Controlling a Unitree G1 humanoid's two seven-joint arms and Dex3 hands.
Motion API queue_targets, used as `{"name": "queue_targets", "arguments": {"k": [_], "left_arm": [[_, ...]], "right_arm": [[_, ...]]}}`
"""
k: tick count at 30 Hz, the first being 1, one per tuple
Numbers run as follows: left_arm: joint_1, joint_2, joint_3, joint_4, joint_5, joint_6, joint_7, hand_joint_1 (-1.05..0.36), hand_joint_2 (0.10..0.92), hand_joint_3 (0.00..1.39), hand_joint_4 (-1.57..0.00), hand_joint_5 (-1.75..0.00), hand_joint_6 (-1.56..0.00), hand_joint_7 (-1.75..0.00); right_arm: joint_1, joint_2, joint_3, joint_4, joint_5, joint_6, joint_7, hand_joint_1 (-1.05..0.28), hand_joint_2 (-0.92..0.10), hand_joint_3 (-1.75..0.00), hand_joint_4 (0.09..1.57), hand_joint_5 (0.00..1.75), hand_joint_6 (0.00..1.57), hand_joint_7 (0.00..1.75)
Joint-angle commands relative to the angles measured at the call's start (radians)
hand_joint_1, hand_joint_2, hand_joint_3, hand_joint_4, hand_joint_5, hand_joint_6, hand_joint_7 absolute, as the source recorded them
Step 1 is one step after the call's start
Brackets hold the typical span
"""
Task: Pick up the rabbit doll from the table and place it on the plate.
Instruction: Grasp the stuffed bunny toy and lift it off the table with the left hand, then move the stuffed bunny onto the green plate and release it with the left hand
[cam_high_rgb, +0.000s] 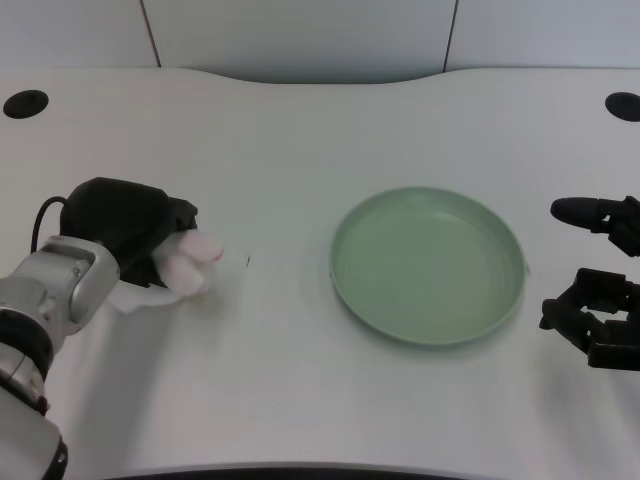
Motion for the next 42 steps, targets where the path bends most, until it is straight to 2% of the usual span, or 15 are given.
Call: {"name": "queue_targets", "arguments": {"k": [1, 4, 7, 9, 12, 13, 16, 18, 22, 27, 32, 33, 35, 36, 42], "left_arm": [[-0.023, -0.022, 0.05, -0.017, -0.057, -0.019, -0.064, -0.16, 0.921, 0.21, -0.8, -1.73, -0.81, -1.65], [-0.054, -0.048, 0.079, -0.029, -0.086, -0.018, -0.107, -0.14, 0.921, 0.22, -0.81, -1.74, -0.79, -1.74], [-0.094, -0.072, 0.095, -0.041, -0.107, -0.019, -0.164, -0.12, 0.921, 0.17, -0.81, -1.75, -0.79, -1.74], [-0.124, -0.091, 0.095, -0.047, -0.104, -0.017, -0.184, -0.1, 0.921, 0.13, -0.81, -1.75, -0.8, -1.71], [-0.161, -0.12, 0.088, -0.051, -0.098, -0.016, -0.197, -0.09, 0.921, 0.09, -0.75, -1.69, -0.86, -1.51], [-0.17, -0.129, 0.086, -0.052, -0.097, -0.016, -0.197, -0.08, 0.921, 0.09, -0.75, -1.72, -0.86, -1.53], [-0.21, -0.178, 0.084, -0.051, -0.098, -0.011, -0.209, -0.07, 0.916, 0.1, -0.83, -1.74, -0.81, -1.7], [-0.242, -0.219, 0.074, -0.05, -0.09, -0.001, -0.216, -0.06, 0.893, 0.09, -0.87, -1.75, -0.79, -1.74], [-0.274, -0.279, 0.056, -0.044, -0.076, 0.01, -0.216, -0.04, 0.847, 0.07, -0.95, -1.75, -0.81, -1.75], [-0.297, -0.346, 0.051, -0.031, -0.084, 0.015, -0.248, -0.08, 0.844, 0.08, -0.98, -1.75, -0.82, -1.75], [-0.307, -0.409, 0.049, -0.023, -0.083, 0.045, -0.246, -0.09, 0.804, 0.08, -1.04, -1.75, -0.88, -1.75], [-0.309, -0.421, 0.049, -0.022, -0.084, 0.049, -0.248, -0.09, 0.788, 0.11, -1.06, -1.75, -0.89, -1.75], [-0.307, -0.44, 0.049, -0.018, -0.086, 0.049, -0.253, -0.1, 0.474, 0.73, -1.06, -1.75, -0.88, -1.75], [-0.304, -0.449, 0.049, -0.016, -0.086, 0.051, -0.256, -0.11, 0.362, 0.95, -1.05, -1.75, -0.88, -1.75], [-0.287, -0.483, 0.047, -0.002, -0.085, 0.056, -0.262, -0.14, 0.205, 1.21, -1.02, -1.75, -0.86, -1.74]], "right_arm": [[0.012, -0.003, -0.012, -0.009, 0.012, 0.013, -0.006, 0.2, -0.37, -0.93, 1.04, 1.13, 0.91, 0.89], [0.012, -0.001, -0.012, -0.012, 0.02, 0.027, -0.003, 0.2, -0.38, -0.92, 1.01, 1.14, 0.89, 0.89], [0.012, 0.003, -0.006, -0.022, 0.015, 0.038, -0.007, 0.2, -0.39, -0.92, 1.0, 1.14, 0.89, 0.89], [0.008, 0.004, -0.001, -0.017, 0.007, 0.028, -0.005, 0.2, -0.39, -0.91, 1.01, 1.15, 0.89, 0.9], [-0.001, 0.009, 0.003, 0.005, 0.005, 0.006, 0.003, 0.2, -0.38, -0.9, 1.02, 1.15, 0.91, 0.9], [-0.003, 0.011, 0.004, 0.012, 0.004, 0.0, 0.004, 0.2, -0.38, -0.9, 1.02, 1.15, 0.91, 0.91], [-0.006, 0.016, 0.015, 0.017, -0.012, -0.002, -0.006, 0.21, -0.38, -0.9, 1.01, 1.13, 0.92, 0.9], [-0.008, 0.017, 0.029, 0.019, -0.041, -0.011, -0.021, 0.2, -0.38, -0.87, 1.03, 1.1, 0.93, 0.88], [-0.007, 0.019, 0.048, 0.014, -0.081, -0.024, -0.047, 0.21, -0.41, -0.78, 1.08, 1.02, 0.97, 0.81], [-0.003, 0.029, 0.063, 0.004, -0.097, -0.03, -0.057, 0.18, -0.41, -0.76, 1.11, 0.99, 1.0, 0.77], [0.004, 0.036, 0.077, 0.005, -0.096, -0.055, -0.055, 0.2, -0.38, -0.8, 1.14, 1.0, 1.05, 0.77], [0.006, 0.036, 0.081, 0.005, -0.101, -0.061, -0.056, 0.21, -0.37, -0.81, 1.15, 1.0, 1.06, 0.77], [0.011, 0.037, 0.087, 0.002, -0.102, -0.065, -0.06, 0.21, -0.36, -0.83, 1.16, 1.0, 1.07, 0.77], [0.013, 0.039, 0.089, 0.0, -0.103, -0.065, -0.061, 0.23, -0.36, -0.84, 1.18, 0.99, 1.08, 0.77], [0.029, 0.048, 0.093, -0.013, -0.108, -0.07, -0.061, 0.24, -0.34, -0.9, 1.18, 0.97, 1.09, 0.75]]}}
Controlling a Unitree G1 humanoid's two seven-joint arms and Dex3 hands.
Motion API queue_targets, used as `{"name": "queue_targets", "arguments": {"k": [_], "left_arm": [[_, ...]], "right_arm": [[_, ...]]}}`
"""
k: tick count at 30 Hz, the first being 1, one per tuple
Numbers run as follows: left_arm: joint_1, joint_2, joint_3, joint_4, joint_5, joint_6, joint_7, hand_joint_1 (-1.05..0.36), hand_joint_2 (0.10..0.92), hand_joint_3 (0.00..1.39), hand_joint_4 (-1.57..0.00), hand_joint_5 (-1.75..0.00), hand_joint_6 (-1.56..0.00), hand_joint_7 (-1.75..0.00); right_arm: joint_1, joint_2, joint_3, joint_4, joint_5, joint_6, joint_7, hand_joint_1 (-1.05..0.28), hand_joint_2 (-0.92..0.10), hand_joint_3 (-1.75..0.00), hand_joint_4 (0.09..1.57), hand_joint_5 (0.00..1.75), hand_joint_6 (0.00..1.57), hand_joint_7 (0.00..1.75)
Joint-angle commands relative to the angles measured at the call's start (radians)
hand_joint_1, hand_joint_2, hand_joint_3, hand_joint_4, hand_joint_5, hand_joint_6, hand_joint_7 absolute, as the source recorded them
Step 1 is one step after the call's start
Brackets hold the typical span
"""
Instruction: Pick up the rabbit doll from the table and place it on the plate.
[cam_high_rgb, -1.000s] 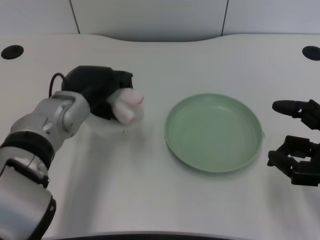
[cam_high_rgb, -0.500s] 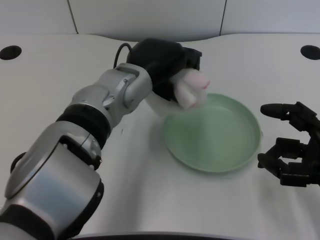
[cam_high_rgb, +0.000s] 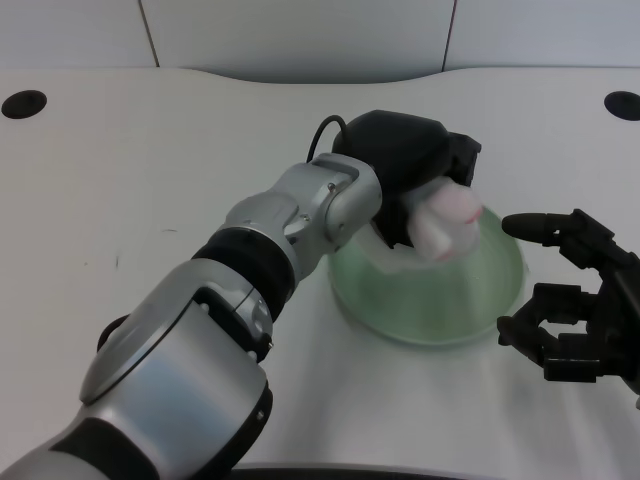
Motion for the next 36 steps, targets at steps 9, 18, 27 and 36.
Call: {"name": "queue_targets", "arguments": {"k": [9, 18, 27, 36], "left_arm": [[0.018, -0.016, -0.022, 0.022, 0.016, 0.01, -0.002, -0.2, 0.233, 1.13, -1.0, -1.75, -0.84, -1.75], [0.015, -0.01, -0.046, 0.029, 0.024, 0.023, -0.073, -0.65, 0.746, 0.06, -0.65, -1.16, -0.67, -0.79], [0.015, 0.002, -0.065, 0.028, 0.037, 0.009, -0.112, -0.96, 0.804, 0.0, 0.0, -0.24, -0.03, -0.32], [0.001, 0.008, -0.034, 0.025, 0.014, 0.052, -0.136, -1.01, 0.845, 0.01, 0.0, 0.0, 0.0, 0.0]], "right_arm": [[0.028, 0.008, 0.001, -0.039, -0.001, -0.001, -0.004, 0.22, -0.32, -0.93, 1.2, 0.96, 1.09, 0.74], [0.021, 0.004, -0.01, -0.037, 0.049, 0.02, 0.04, 0.22, -0.24, -1.04, 1.11, 1.07, 1.02, 0.88], [0.004, 0.015, -0.027, 0.036, 0.105, -0.061, 0.095, 0.15, -0.13, -1.19, 1.08, 1.17, 0.98, 1.04], [-0.002, 0.004, -0.032, 0.05, 0.097, -0.073, 0.095, 0.18, -0.14, -1.22, 1.07, 1.17, 0.95, 1.07]]}}
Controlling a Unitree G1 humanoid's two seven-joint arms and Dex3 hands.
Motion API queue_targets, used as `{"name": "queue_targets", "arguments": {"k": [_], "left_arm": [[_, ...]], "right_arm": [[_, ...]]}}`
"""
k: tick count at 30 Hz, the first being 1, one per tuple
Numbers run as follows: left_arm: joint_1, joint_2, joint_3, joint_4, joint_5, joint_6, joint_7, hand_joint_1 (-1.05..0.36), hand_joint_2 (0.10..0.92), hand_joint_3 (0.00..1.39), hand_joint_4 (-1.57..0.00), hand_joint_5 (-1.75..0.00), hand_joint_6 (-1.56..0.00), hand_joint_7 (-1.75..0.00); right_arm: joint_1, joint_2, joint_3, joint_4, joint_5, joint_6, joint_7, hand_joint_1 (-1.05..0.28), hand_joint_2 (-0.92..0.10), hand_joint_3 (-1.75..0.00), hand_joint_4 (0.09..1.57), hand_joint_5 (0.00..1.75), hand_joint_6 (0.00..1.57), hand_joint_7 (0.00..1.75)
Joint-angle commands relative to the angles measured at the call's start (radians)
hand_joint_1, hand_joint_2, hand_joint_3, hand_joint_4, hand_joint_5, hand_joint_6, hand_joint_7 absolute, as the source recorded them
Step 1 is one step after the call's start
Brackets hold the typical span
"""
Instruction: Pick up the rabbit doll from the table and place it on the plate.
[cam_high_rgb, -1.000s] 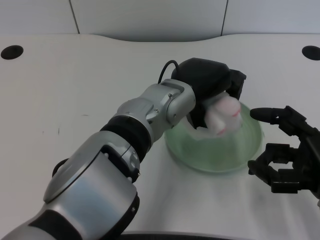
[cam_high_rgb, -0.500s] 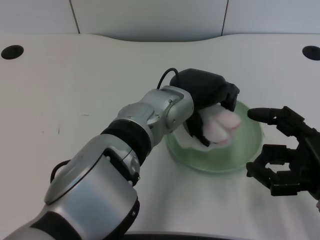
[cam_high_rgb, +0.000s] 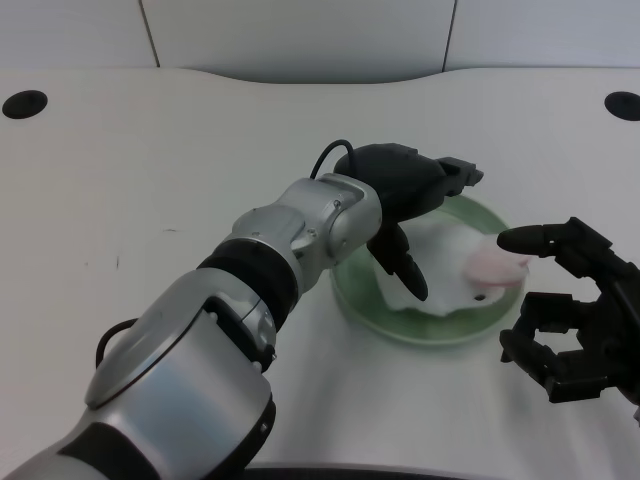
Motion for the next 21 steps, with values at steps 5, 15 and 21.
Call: {"name": "queue_targets", "arguments": {"k": [5, 15, 21], "left_arm": [[-0.02, 0.051, 0.071, -0.004, -0.069, 0.005, -0.064, -1.03, 0.86, 0.01, 0.0, 0.0, 0.0, 0.0], [0.053, 0.204, 0.311, -0.059, -0.312, -0.117, -0.175, -1.02, 0.914, 0.13, -0.03, -0.03, -0.05, -0.05], [0.184, 0.256, 0.463, -0.117, -0.492, -0.166, -0.275, -0.92, 0.921, 0.44, 0.0, -0.68, 0.0, -0.36]], "right_arm": [[-0.019, -0.013, -0.026, 0.03, 0.012, -0.021, 0.005, 0.17, -0.15, -1.21, 1.08, 1.18, 0.94, 1.07], [-0.032, -0.018, -0.044, 0.028, 0.019, 0.024, 0.0, 0.19, -0.18, -1.19, 1.06, 1.18, 0.93, 1.09], [-0.038, -0.022, -0.056, -0.01, 0.037, 0.101, -0.017, 0.21, -0.22, -1.2, 1.08, 1.21, 0.91, 1.09]]}}
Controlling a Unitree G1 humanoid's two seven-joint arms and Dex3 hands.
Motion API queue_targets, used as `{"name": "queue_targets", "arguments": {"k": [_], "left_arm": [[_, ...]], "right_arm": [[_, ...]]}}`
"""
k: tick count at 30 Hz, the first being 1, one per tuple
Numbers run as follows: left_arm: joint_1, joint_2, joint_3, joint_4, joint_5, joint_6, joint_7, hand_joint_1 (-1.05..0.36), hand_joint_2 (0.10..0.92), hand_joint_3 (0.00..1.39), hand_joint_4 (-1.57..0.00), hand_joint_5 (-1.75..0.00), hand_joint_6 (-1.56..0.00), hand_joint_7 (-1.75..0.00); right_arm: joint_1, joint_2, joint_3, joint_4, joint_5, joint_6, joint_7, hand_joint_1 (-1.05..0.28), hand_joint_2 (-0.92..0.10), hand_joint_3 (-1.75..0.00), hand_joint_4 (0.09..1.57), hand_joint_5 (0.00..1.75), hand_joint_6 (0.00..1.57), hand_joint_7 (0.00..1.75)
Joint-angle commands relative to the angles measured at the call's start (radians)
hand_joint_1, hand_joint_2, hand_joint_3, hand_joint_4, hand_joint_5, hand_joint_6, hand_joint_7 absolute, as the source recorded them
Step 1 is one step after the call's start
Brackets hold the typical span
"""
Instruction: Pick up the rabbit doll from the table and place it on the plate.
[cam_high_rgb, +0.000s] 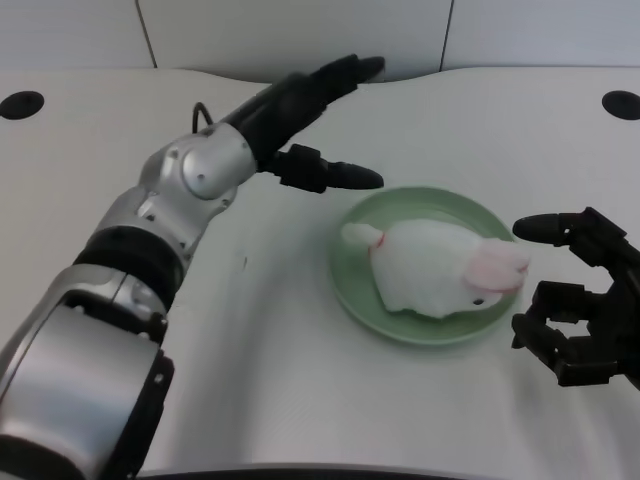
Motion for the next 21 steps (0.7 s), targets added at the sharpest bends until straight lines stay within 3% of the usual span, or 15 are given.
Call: {"name": "queue_targets", "arguments": {"k": [1, 5, 8, 12, 16, 17, 20, 21], "left_arm": [[0.118, 0.031, 0.093, -0.048, -0.115, -0.005, -0.081, -0.9, 0.921, 0.46, 0.0, -0.73, 0.0, -0.38], [0.219, 0.038, 0.181, -0.123, -0.235, 0.016, -0.162, -0.84, 0.921, 0.45, 0.0, -0.95, 0.0, -0.51], [0.355, 0.048, 0.25, -0.247, -0.338, 0.082, -0.21, -0.86, 0.921, 0.49, 0.0, -1.06, -0.02, -0.53], [0.491, 0.038, 0.293, -0.451, -0.437, 0.201, -0.242, -0.81, 0.921, 0.55, -0.02, -1.21, -0.04, -0.54], [0.656, 0.014, 0.37, -0.753, -0.627, 0.506, -0.228, -0.81, 0.921, 0.58, -0.08, -1.39, -0.07, -0.66], [0.682, 0.013, 0.384, -0.803, -0.66, 0.565, -0.22, -0.81, 0.921, 0.58, -0.08, -1.4, -0.07, -0.68], [0.759, 0.016, 0.434, -0.907, -0.751, 0.715, -0.198, -0.74, 0.921, 0.66, -0.09, -1.56, -0.01, -0.95], [0.781, 0.018, 0.444, -0.93, -0.765, 0.749, -0.187, -0.72, 0.921, 0.67, -0.14, -1.61, -0.03, -1.03]], "right_arm": [[-0.009, -0.022, -0.021, -0.019, 0.013, 0.033, -0.011, 0.2, -0.23, -1.19, 1.08, 1.21, 0.91, 1.08], [-0.015, -0.026, -0.026, -0.017, 0.02, 0.034, -0.003, 0.23, -0.24, -1.18, 1.08, 1.21, 0.92, 1.08], [-0.024, -0.032, -0.036, -0.019, 0.032, 0.053, 0.002, 0.25, -0.23, -1.21, 1.08, 1.21, 0.92, 1.08], [-0.04, -0.034, -0.048, 0.02, 0.035, 0.026, 0.021, 0.2, -0.2, -1.21, 1.07, 1.21, 0.93, 1.08], [-0.046, -0.04, -0.053, 0.021, 0.031, 0.041, 0.015, 0.16, -0.19, -1.2, 1.07, 1.21, 0.92, 1.08], [-0.047, -0.038, -0.055, 0.024, 0.037, 0.039, 0.02, 0.16, -0.19, -1.21, 1.07, 1.21, 0.92, 1.08], [-0.049, -0.033, -0.061, 0.032, 0.053, 0.032, 0.028, 0.19, -0.2, -1.23, 1.05, 1.22, 0.92, 1.09], [-0.048, -0.031, -0.061, 0.031, 0.054, 0.034, 0.025, 0.19, -0.19, -1.23, 1.05, 1.23, 0.92, 1.1]]}}
